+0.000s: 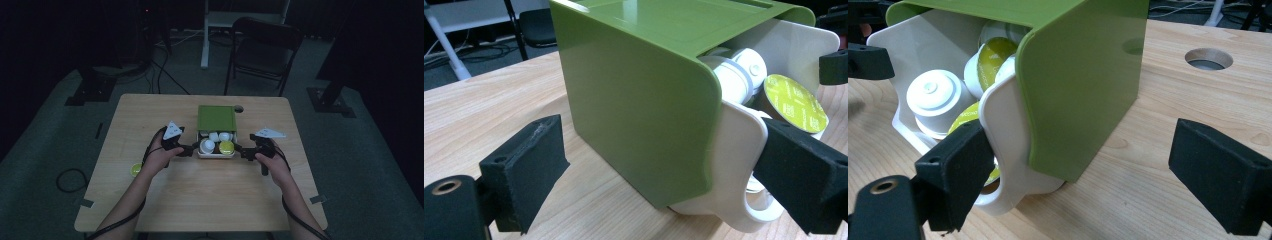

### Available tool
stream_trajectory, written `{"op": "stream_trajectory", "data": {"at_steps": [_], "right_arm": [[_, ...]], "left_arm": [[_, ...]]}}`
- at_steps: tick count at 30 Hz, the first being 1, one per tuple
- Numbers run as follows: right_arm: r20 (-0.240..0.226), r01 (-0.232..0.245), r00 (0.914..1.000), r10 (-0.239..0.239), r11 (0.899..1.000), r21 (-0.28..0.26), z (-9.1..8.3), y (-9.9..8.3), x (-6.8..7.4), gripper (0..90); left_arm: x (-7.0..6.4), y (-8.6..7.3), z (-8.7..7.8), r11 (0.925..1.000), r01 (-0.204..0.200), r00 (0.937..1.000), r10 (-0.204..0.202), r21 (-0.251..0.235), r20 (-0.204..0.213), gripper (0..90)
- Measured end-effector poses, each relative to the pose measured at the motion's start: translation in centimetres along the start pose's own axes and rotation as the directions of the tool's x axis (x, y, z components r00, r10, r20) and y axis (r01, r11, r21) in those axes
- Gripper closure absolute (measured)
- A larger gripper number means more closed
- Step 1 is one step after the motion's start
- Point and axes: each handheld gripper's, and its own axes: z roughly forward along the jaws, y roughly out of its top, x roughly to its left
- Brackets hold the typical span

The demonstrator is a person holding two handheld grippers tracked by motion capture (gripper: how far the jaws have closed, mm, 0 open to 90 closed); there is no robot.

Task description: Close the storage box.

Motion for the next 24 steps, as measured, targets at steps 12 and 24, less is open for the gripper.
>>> {"op": "stream_trajectory", "data": {"at_steps": [12, 24], "right_arm": [[0.012, -0.007, 0.9999, 0.007, 1.000, 0.004, 0.5, 0.3, -0.3, 10.7], [0.026, -0.017, 0.9995, 0.017, 1.000, 0.007, 0.9, 0.5, -0.5, 10.7]], "left_arm": [[0.4, 0.5, 0.6, 0.9996, -0.023, 0.9996, 0.023, 0.014, -0.013, 9.1], [0.7, 0.6, 1.2, 0.9995, -0.023, 0.9995, 0.024, 0.021, -0.021, 9.0]]}}
